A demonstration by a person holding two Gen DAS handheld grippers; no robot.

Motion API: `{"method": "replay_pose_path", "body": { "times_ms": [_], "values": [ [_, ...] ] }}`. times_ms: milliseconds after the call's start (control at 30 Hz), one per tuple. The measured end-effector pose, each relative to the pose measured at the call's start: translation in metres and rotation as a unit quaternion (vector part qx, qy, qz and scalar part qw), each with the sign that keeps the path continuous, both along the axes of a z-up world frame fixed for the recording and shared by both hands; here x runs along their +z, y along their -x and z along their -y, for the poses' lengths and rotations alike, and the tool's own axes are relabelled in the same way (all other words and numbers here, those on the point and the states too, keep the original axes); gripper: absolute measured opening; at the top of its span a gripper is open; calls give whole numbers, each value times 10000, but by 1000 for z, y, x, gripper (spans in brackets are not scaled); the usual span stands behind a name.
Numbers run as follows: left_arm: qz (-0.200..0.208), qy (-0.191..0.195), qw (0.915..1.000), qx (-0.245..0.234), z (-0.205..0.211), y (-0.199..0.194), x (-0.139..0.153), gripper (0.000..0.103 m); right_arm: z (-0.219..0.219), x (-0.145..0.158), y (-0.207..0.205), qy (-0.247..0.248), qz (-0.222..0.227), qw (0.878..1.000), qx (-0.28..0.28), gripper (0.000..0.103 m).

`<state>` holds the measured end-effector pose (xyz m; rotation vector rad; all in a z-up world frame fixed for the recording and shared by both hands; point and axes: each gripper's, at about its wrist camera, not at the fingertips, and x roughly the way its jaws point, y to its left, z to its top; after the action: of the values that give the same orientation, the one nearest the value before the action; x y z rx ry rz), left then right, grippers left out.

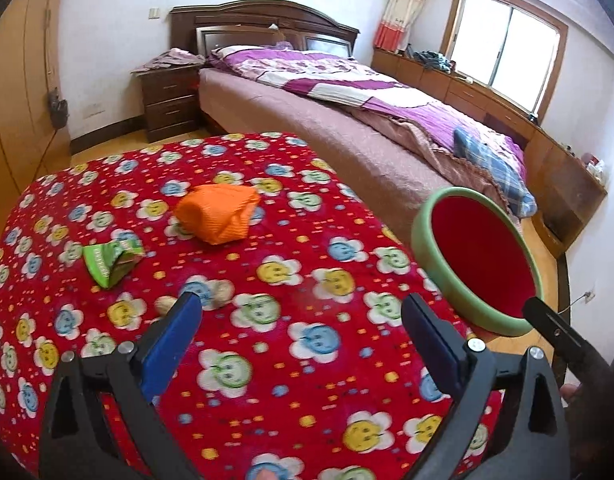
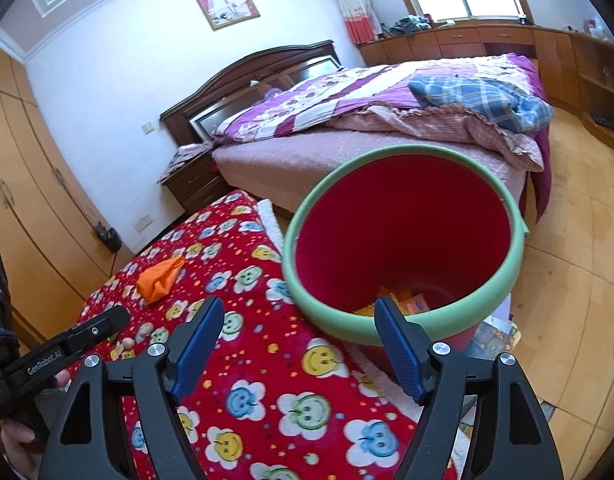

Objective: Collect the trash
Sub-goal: 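Move both open tools back to the trash on the quilt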

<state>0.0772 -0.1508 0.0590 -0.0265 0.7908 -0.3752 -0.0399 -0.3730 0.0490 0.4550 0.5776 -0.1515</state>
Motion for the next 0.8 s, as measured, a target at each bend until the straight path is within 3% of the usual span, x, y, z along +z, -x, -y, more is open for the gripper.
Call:
{"method": "replay_pose_path", "body": {
  "times_ms": [233,500,800],
  "values": [
    [-207,-188,9996,65,-31,-9,-4,98,-15,-3,-10,-58,-53,9999,123,80],
    [-8,-436,9961,765,-87,-29,0,98,-33,-8,-23,11,-92,9997,209,80],
    [-4,-555,9898,1311,-147,-61,-9,98,-61,-17,-41,900,-372,9950,209,80]
  ]
}}
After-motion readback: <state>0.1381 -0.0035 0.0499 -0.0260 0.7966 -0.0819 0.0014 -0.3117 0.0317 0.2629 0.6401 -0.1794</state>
